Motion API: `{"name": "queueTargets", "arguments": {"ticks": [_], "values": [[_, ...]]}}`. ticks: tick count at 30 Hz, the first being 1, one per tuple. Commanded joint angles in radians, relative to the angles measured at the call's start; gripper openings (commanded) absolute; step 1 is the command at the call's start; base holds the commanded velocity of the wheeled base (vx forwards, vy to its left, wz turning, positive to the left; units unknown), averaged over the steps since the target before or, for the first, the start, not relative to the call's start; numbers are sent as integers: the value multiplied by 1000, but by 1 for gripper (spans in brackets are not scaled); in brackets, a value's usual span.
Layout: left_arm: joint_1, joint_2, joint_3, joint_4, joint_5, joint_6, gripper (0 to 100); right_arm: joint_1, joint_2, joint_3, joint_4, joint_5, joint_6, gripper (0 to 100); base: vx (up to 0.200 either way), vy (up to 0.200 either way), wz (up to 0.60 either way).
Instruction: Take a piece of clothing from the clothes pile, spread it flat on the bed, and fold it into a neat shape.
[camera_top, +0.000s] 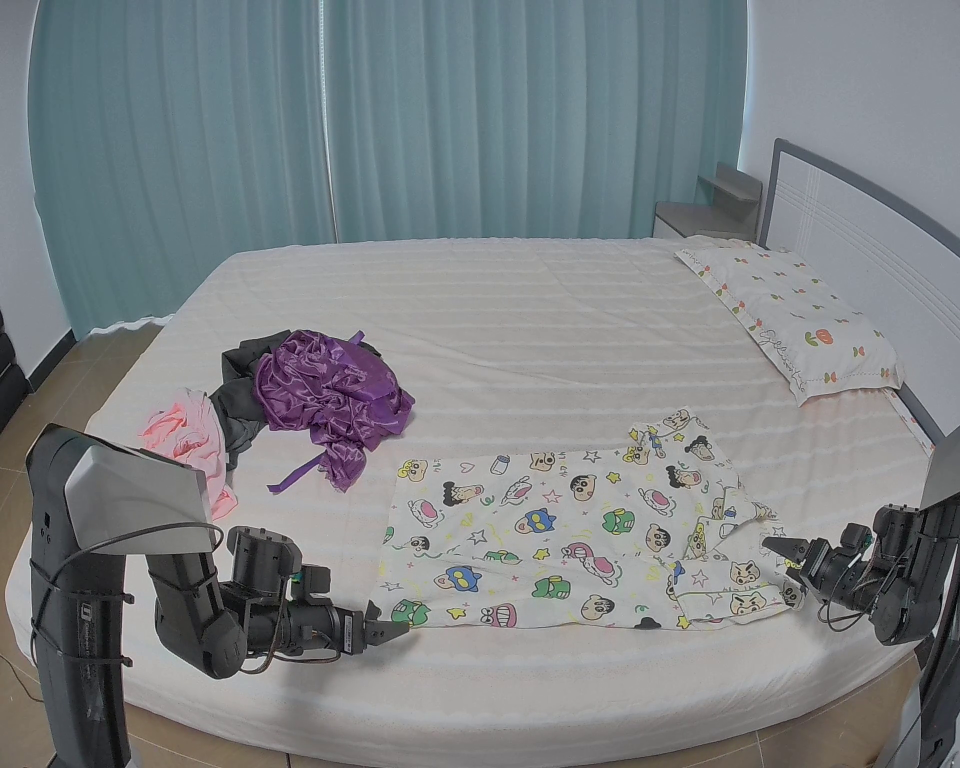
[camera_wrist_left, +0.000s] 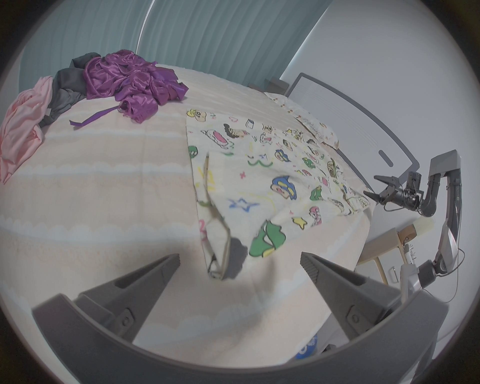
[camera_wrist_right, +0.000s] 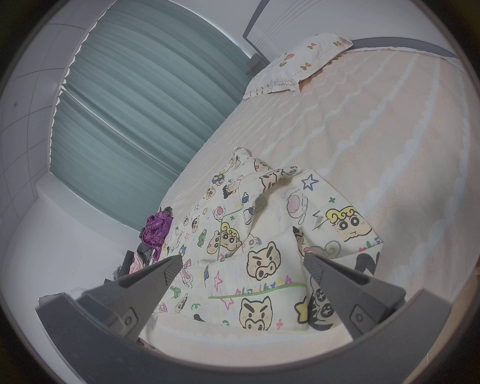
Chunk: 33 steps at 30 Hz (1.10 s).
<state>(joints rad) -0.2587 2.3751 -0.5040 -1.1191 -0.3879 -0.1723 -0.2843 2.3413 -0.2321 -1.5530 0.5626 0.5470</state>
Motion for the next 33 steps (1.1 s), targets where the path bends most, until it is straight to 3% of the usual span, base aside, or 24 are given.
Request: {"name": "queueTargets", "arguments": {"ticks": [1,6,8,15,22,32,33], "values": [[9,-2,-41,-11,1,-21,100,0,1,-1,-18,0,-1,100,0,0,0],[-5,-25,-128,-82,35,-211,100,0,1,0,-18,-1,1,100,0,0,0],[-14,-22,-180,-76,63,-242,100,0,3,0,-18,0,-1,100,0,0,0],[-13,16,-338,78,78,-191,100,5,3,7,-18,0,-1,100,0,0,0],[-11,79,-311,91,72,-26,100,8,3,7,-18,0,-2,100,0,0,0],[-19,84,-298,76,69,-27,100,11,7,13,-18,3,-6,100,0,0,0],[-20,82,-298,76,69,-29,0,11,10,14,-18,2,-6,100,0,0,0]]}}
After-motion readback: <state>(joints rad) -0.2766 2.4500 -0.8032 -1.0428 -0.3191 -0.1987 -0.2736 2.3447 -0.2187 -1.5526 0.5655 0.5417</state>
